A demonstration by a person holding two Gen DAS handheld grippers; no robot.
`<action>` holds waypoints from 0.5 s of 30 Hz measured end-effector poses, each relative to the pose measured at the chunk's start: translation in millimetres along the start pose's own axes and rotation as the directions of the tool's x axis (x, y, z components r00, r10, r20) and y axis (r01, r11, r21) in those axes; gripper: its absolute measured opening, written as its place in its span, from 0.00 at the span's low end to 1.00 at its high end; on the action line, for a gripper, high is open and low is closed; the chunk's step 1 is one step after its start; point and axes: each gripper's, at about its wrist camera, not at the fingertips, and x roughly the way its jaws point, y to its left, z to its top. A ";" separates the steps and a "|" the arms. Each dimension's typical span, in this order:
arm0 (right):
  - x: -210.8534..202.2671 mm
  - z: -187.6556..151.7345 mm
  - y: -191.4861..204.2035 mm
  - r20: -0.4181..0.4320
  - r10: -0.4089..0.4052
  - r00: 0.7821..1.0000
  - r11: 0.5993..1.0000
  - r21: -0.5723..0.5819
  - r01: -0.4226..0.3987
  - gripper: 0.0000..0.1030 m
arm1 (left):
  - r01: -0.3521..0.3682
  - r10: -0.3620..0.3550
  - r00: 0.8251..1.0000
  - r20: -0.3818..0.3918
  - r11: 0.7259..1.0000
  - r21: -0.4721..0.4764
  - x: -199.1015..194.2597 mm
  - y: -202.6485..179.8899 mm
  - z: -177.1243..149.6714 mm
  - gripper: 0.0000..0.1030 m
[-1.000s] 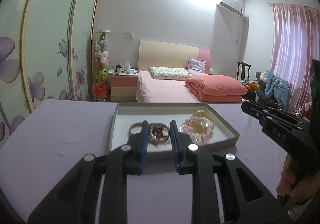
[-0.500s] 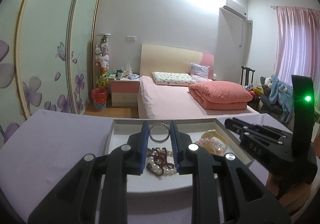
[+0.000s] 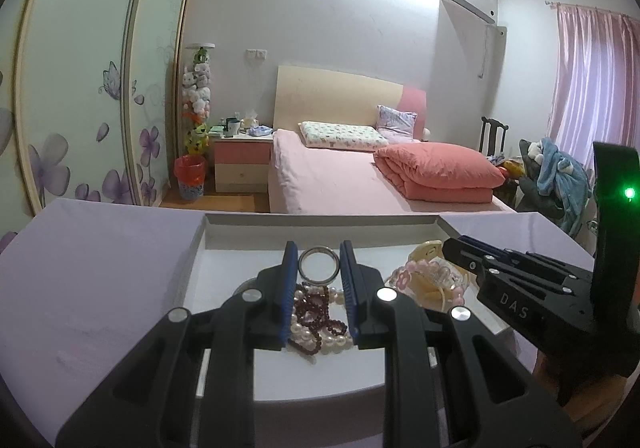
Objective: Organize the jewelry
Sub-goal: 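Carry the ring and charms into the grey tray and open both tools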
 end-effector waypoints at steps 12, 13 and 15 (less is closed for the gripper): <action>-0.7 0.5 -2.4 0.024 -0.014 1.000 1.000 -0.003 0.014 0.41 | 0.008 -0.008 1.000 -0.015 1.000 0.002 7.3 -0.3 -3.6 0.21; -0.5 0.6 -3.6 0.024 -0.016 1.000 1.000 -0.005 0.016 0.41 | 0.009 -0.009 1.000 -0.018 1.000 0.003 9.2 -1.4 -3.9 0.21; 0.2 0.2 -4.4 0.024 -0.020 1.000 1.000 -0.004 0.020 0.41 | 0.008 -0.008 1.000 -0.029 1.000 0.003 14.7 -1.5 -5.3 0.21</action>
